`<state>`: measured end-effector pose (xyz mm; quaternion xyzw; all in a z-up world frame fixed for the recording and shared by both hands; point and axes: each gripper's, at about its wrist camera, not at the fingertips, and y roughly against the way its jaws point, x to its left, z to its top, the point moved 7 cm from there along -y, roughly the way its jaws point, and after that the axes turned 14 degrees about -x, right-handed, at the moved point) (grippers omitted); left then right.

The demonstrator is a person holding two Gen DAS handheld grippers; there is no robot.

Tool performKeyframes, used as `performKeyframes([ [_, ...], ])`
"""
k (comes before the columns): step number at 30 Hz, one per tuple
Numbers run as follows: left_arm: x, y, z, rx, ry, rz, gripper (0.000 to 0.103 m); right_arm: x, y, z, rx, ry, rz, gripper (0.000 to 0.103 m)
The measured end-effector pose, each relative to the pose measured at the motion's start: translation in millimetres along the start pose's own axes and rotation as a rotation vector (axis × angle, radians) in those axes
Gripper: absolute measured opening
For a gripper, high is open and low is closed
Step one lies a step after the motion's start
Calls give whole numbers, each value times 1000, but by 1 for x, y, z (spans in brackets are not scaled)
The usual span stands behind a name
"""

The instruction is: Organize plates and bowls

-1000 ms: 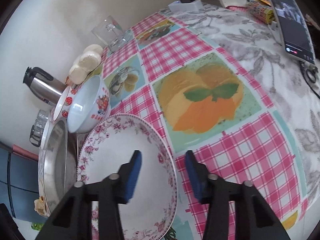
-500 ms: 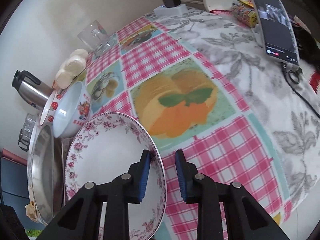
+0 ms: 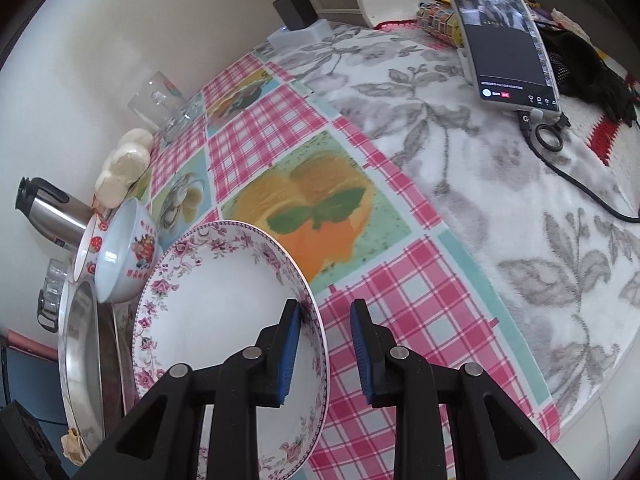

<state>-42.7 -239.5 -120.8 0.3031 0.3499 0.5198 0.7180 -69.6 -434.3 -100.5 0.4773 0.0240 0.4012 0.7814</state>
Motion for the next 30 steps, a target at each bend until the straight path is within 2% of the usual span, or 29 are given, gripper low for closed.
performKeyframes([
  [4, -3, -4, 6, -24, -12, 13, 43, -3, 0, 2, -8, -11, 0, 28],
  [7, -1, -8, 13, -40, -4, 16, 40, -4, 0, 3, -6, -21, 5, 28],
  [21, -2, -22, 30, -49, -23, -10, 39, -2, -1, 3, -18, -14, -1, 28],
  [30, -9, -27, 34, -43, -45, -60, 36, 5, -5, 4, -40, 27, -6, 28],
])
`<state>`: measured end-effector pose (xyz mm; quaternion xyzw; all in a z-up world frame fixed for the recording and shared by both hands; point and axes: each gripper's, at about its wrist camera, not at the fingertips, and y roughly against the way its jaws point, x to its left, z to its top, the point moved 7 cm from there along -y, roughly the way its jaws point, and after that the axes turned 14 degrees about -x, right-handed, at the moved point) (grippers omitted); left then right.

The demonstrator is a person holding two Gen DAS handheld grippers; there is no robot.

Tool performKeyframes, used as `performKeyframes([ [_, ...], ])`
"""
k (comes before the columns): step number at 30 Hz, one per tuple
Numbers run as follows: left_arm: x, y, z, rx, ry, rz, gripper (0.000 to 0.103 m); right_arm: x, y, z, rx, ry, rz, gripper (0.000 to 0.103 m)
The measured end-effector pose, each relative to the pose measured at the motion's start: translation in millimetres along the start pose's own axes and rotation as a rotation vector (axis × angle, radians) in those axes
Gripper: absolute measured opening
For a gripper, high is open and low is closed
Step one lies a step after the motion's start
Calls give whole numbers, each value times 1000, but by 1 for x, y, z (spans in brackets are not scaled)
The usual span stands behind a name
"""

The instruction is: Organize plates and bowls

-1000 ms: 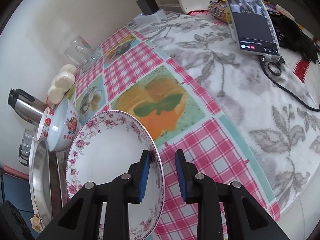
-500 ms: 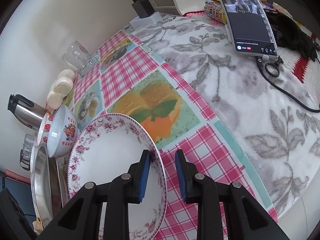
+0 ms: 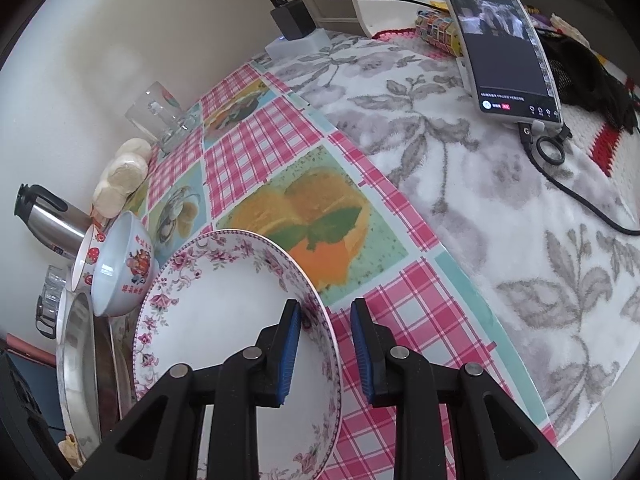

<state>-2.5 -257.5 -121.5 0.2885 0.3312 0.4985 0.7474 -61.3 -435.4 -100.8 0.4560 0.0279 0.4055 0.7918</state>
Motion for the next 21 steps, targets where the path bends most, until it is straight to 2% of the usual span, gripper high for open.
performKeyframes([
  [8, 1, 1, 0, 11, 10, -29, 35, 7, -2, -1, -16, 55, -11, 28],
  [10, 0, 1, 0, 31, 31, -56, 29, 8, -1, -1, -12, 59, -8, 28],
  [12, 2, 2, 0, 43, 55, -69, 29, 8, 0, -1, -9, 63, -8, 28],
  [21, -1, 5, -1, 77, 106, -135, 25, -2, 13, 5, -39, 39, -7, 18],
])
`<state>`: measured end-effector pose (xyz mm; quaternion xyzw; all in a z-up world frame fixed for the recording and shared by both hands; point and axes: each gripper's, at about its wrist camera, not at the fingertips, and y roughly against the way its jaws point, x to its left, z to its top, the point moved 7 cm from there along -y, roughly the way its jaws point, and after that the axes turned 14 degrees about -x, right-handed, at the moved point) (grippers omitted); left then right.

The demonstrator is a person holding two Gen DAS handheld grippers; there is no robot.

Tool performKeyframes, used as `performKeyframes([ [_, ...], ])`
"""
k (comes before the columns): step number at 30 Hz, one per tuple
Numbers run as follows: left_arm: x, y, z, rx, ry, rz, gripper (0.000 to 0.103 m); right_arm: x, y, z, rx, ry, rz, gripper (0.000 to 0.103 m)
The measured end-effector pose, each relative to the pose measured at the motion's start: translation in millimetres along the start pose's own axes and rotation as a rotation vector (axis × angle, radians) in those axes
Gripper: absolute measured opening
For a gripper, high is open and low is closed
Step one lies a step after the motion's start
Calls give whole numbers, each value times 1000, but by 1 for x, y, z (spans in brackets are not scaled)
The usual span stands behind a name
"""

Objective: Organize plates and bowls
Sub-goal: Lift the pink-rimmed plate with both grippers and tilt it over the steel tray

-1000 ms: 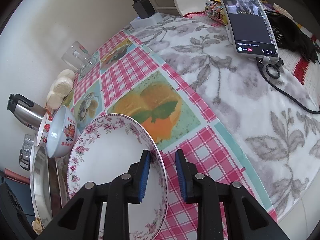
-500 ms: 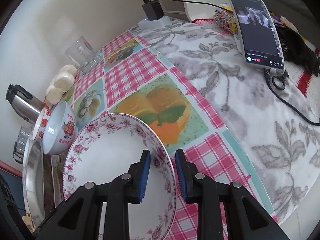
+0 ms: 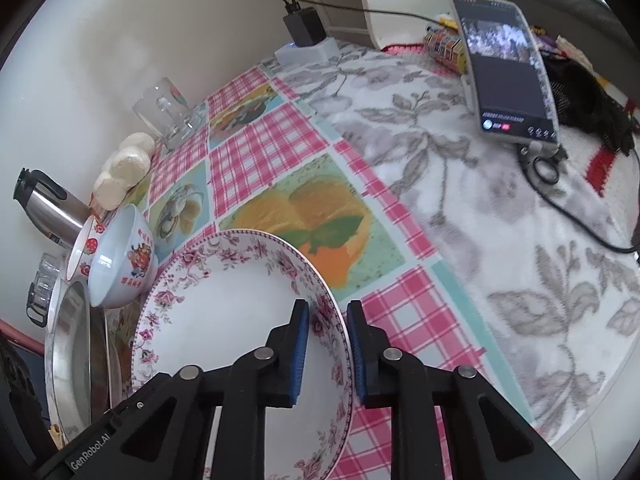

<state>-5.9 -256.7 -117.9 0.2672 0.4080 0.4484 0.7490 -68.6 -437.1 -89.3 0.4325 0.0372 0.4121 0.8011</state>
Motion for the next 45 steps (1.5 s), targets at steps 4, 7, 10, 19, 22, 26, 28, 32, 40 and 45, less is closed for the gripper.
performKeyframes([
  [4, -8, 6, 3, -17, -29, -23, 25, -4, 8, 5, -22, -6, 2, 17],
  [7, -11, 7, 5, -19, -44, -30, 25, -7, 11, 6, -31, -9, -6, 14],
  [10, -12, 8, 5, -16, -40, -43, 25, -9, 14, 6, -38, -9, -11, 13],
  [19, -19, 18, 16, -46, -45, -81, 25, -6, 30, 14, -88, -26, 3, 13],
  [22, -22, 24, 20, -60, -51, -95, 25, -4, 37, 18, -111, -32, 12, 13],
  [26, -25, 35, 28, -87, -48, -121, 25, 0, 46, 25, -144, -41, 26, 13],
  [28, -27, 42, 34, -109, -53, -128, 25, 3, 52, 30, -168, -47, 42, 13],
  [32, -28, 58, 46, -155, -57, -152, 25, 14, 66, 41, -222, -50, 80, 13],
  [40, -23, 92, 73, -263, -80, -158, 25, 43, 87, 56, -288, -57, 150, 13],
  [45, -9, 106, 86, -291, -70, -162, 25, 63, 93, 59, -306, -46, 175, 13],
])
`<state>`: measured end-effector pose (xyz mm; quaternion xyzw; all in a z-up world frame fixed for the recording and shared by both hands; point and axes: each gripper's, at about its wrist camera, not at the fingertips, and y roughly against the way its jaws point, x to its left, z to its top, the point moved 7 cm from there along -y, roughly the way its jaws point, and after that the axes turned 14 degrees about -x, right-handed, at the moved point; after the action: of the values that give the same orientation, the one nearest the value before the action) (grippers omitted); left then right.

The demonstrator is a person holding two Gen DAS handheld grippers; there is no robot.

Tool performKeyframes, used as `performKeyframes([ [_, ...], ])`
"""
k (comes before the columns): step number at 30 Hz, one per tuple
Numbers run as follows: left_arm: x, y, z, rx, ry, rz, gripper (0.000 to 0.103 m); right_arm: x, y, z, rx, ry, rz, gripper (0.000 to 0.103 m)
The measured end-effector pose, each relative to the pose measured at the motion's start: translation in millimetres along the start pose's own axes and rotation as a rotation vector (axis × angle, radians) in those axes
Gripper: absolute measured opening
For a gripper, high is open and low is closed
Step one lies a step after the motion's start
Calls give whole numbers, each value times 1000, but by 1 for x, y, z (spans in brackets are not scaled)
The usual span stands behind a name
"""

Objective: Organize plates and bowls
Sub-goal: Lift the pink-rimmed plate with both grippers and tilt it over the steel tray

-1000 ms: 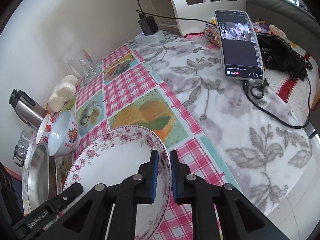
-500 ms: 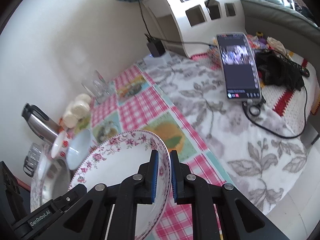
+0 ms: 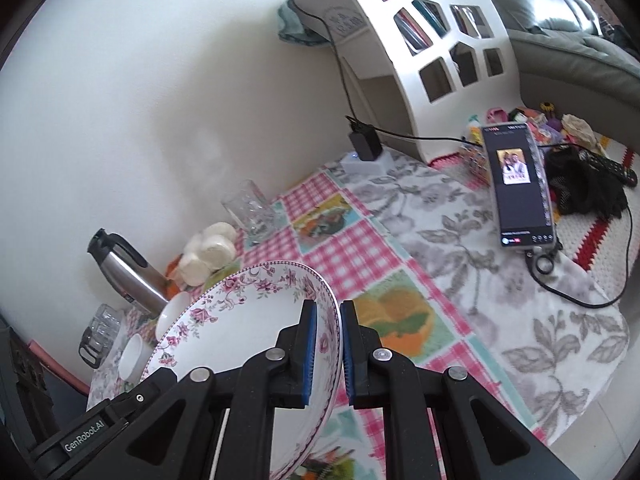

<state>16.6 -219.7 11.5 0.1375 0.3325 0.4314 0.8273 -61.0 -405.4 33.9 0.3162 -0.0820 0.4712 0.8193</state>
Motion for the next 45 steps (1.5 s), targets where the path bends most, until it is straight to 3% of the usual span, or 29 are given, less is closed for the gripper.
performKeyframes([
  [19, 79, 30, 46, -60, 77, 48, 25, 87, -19, -33, 56, 47, 83, 13],
  [31, 132, 45, 57, -75, 117, 108, 25, 138, -32, -64, 106, 79, 126, 13],
  [45, 196, 38, 50, -10, 194, 185, 25, 171, -54, -114, 218, 110, 131, 13],
])
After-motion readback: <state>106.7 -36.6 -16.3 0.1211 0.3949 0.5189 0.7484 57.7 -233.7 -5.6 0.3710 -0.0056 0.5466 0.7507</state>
